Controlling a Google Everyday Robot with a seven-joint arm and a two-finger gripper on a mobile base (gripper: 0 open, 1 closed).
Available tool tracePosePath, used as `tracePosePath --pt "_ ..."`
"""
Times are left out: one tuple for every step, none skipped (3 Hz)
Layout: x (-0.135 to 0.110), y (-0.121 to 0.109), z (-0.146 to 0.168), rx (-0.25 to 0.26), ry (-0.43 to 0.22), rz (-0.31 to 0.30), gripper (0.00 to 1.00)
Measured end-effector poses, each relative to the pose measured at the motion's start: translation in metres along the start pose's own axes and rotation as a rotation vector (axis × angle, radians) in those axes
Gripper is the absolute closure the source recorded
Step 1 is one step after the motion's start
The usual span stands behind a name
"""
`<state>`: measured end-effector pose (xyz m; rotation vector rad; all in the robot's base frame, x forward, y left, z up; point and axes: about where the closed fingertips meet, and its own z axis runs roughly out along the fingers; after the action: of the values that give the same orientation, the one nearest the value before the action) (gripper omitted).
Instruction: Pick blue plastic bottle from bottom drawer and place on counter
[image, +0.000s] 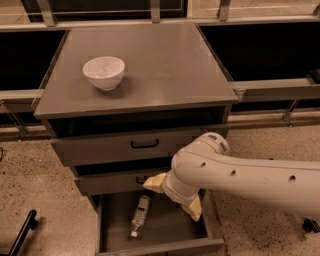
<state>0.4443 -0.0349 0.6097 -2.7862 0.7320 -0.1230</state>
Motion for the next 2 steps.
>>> tracePosePath --pt "-0.01 0.005 0.016 -0.128 0.052 -0.061 0.0" --pt "-0.002 0.003 0.074 -0.243 0.077 -0.179 0.0"
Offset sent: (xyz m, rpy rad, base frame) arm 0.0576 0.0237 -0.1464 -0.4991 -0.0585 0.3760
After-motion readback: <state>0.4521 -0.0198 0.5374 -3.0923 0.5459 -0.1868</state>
